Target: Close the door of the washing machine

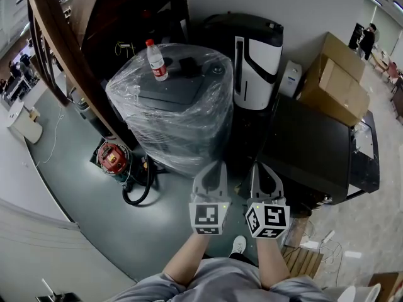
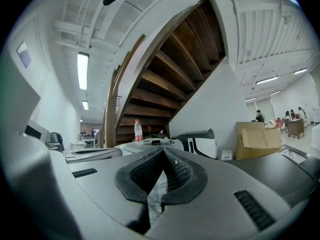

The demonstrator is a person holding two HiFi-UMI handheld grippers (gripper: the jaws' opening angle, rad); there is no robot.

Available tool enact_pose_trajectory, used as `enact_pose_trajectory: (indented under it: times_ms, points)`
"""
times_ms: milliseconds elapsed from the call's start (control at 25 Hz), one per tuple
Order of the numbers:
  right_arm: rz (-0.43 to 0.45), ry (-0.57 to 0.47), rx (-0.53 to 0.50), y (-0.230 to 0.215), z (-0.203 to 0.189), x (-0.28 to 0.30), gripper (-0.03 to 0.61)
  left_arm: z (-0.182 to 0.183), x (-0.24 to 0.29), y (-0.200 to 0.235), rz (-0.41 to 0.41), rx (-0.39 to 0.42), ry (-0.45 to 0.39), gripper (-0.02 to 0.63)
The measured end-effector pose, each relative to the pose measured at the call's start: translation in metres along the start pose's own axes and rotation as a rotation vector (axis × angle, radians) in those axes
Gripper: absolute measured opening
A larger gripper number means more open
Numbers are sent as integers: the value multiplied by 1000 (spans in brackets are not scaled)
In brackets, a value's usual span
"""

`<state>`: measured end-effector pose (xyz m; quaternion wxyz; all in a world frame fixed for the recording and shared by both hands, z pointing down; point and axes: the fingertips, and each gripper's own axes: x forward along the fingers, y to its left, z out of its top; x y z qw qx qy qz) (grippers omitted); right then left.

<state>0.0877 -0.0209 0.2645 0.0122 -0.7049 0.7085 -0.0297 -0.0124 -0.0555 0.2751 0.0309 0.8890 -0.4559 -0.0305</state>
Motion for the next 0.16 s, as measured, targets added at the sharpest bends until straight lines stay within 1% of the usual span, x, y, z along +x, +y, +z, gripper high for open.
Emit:
enact_pose_trajectory:
  times_ms: [160]
  points:
    - [2, -1, -6, -1, -3, 1, -2, -3, 2, -1, -2, 4, -1, 2]
